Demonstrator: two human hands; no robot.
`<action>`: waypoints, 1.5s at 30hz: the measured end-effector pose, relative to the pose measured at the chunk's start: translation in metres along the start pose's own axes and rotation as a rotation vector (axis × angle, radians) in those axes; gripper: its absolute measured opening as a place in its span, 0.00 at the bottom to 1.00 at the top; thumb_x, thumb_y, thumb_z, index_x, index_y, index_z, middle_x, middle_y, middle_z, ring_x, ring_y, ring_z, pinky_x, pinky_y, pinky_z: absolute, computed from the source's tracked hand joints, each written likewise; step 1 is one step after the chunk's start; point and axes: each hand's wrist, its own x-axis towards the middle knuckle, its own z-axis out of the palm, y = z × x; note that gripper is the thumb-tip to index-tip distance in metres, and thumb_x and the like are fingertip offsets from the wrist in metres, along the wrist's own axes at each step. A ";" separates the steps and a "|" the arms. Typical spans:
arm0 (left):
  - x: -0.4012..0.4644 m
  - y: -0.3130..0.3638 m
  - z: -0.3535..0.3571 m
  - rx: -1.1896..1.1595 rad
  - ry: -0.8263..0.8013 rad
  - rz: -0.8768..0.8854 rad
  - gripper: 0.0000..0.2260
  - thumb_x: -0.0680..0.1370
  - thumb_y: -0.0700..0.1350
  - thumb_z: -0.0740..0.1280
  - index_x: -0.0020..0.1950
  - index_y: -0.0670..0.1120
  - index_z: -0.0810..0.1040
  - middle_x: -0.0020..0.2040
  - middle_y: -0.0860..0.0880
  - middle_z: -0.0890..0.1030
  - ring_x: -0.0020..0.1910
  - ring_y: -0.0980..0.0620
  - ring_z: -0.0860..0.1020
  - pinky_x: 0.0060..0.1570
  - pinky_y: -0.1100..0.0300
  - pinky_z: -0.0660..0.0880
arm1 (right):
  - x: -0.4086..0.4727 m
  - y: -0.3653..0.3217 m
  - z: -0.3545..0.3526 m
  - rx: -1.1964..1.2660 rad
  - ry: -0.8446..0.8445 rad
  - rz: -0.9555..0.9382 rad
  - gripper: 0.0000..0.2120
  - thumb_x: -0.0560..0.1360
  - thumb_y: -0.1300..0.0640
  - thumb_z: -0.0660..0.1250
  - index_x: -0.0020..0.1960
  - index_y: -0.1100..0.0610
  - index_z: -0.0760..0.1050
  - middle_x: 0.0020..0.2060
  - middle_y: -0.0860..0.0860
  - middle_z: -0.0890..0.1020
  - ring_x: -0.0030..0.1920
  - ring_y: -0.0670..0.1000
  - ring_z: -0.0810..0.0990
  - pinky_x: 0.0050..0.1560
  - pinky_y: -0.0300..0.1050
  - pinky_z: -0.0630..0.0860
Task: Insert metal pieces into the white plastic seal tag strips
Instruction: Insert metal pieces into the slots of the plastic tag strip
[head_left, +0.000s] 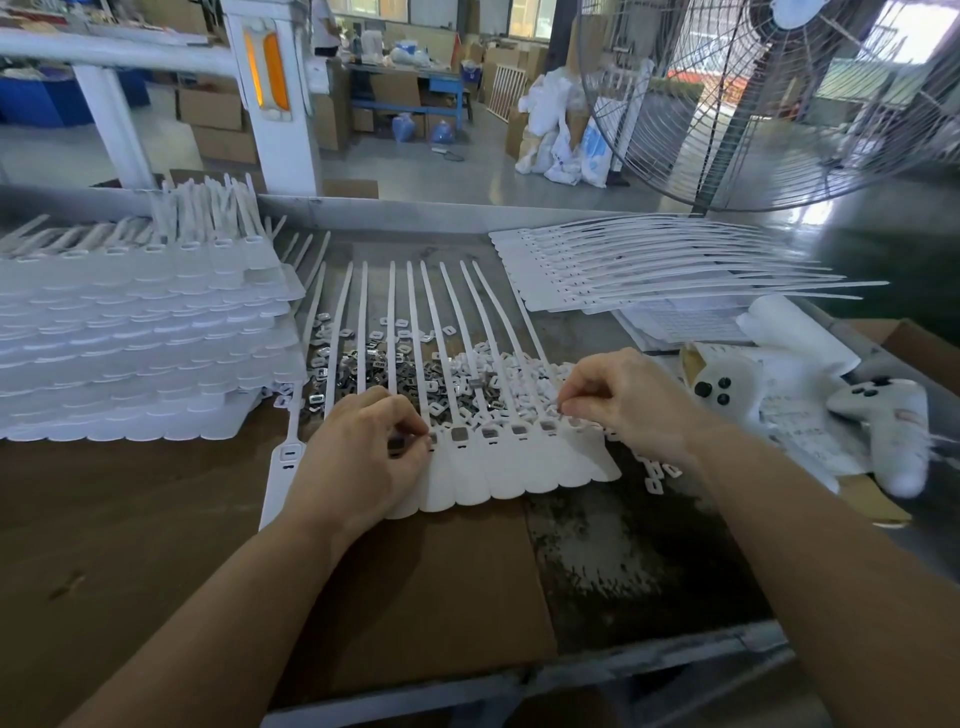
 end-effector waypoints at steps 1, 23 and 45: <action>0.000 0.000 0.000 0.002 -0.002 0.001 0.01 0.73 0.45 0.70 0.43 0.50 0.80 0.41 0.62 0.72 0.45 0.58 0.70 0.40 0.75 0.64 | -0.001 0.001 -0.001 -0.001 -0.003 0.002 0.04 0.72 0.61 0.71 0.41 0.53 0.80 0.41 0.50 0.82 0.42 0.46 0.80 0.44 0.36 0.74; 0.000 0.000 0.001 -0.009 0.015 -0.005 0.01 0.73 0.44 0.70 0.43 0.49 0.80 0.40 0.61 0.72 0.46 0.56 0.70 0.41 0.68 0.65 | 0.014 -0.007 -0.017 -0.178 -0.231 0.057 0.05 0.68 0.61 0.74 0.37 0.53 0.81 0.34 0.44 0.81 0.35 0.41 0.77 0.36 0.31 0.70; 0.001 0.002 -0.001 -0.018 -0.001 -0.014 0.01 0.73 0.44 0.70 0.44 0.49 0.80 0.41 0.61 0.72 0.47 0.58 0.70 0.41 0.75 0.65 | 0.012 -0.023 -0.001 0.016 0.025 0.097 0.04 0.72 0.62 0.71 0.44 0.54 0.81 0.37 0.45 0.80 0.39 0.43 0.78 0.40 0.31 0.73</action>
